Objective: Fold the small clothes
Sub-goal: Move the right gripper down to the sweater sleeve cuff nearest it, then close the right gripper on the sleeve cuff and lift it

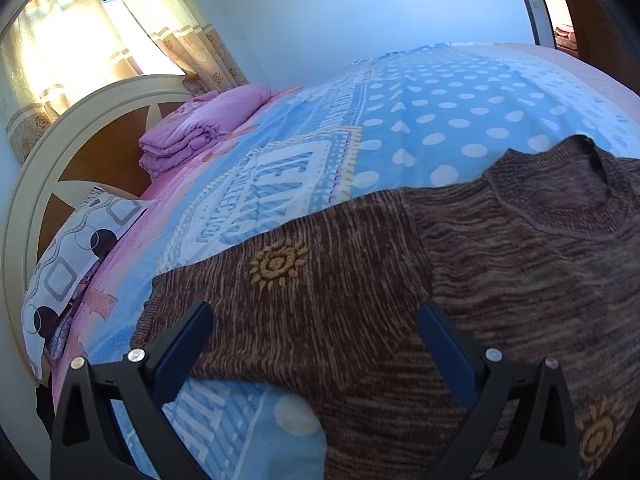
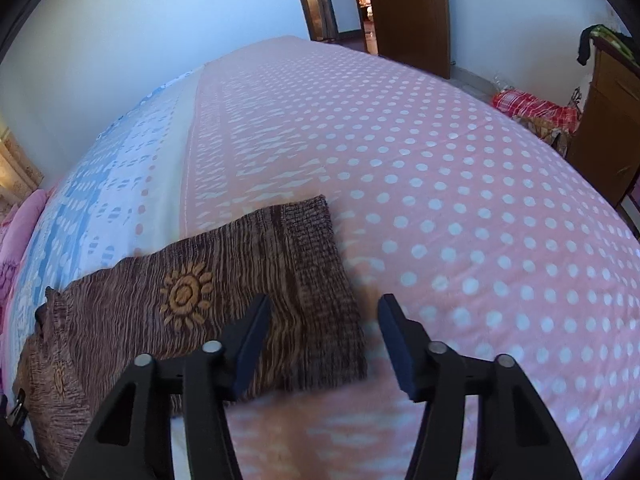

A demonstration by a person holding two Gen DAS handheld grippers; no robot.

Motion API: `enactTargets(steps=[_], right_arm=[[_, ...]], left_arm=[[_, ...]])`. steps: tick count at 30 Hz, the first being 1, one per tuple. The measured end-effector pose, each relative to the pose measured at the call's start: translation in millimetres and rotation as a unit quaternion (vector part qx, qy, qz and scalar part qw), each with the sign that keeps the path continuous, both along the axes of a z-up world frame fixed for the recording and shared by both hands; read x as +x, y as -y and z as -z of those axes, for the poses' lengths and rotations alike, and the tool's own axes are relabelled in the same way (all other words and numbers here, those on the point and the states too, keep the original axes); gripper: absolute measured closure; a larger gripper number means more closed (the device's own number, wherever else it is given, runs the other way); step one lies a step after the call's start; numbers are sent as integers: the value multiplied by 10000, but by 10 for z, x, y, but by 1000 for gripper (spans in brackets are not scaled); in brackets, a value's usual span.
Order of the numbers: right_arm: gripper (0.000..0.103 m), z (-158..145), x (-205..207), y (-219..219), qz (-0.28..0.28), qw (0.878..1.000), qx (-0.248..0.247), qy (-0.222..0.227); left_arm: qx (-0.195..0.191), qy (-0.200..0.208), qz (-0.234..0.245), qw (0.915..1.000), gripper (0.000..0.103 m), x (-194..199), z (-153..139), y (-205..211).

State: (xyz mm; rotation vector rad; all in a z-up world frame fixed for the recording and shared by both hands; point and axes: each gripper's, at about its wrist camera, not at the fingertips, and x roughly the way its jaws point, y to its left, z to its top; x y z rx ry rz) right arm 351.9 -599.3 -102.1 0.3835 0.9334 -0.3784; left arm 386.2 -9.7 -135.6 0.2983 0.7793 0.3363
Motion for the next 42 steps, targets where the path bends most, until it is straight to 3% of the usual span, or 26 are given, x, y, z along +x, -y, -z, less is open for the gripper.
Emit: enactTargets(steps=[3,5,6,7,18,29,35,42], right_arm=[[62,75,116,-8,-82,9998,-107,-167],[78,71,147,-54,-202,9992,-257,-225],[90,66,166,-69,-269,9991,-229,-214],[93,44,168,-88,-337,9991,-161,-206],[94,-661,130,-574,-777,9936,-757,322],[94,-1413,193,-1705,-1772,9733,-1090,965],[94,-1596,233,-2363,-2330,9600,-1123,1071],[94,-1471,375,-3111,-2929,9461,-1028,923]], left_arm=[[-22,-61,-73,10000,0,60,41,-38],[-72,-122,-87,9999,0,83,78,-52],[-105,-133,-101,9998,0,82,88,-63],[-132,-134,-114,9998,0,77,89,-74],[-599,107,-251,9978,0,-10,-92,-288],[-730,167,-195,9970,0,-132,-70,-460],[-750,243,-79,9969,0,-189,-89,-500],[-904,219,-121,9956,0,-213,-37,-611]])
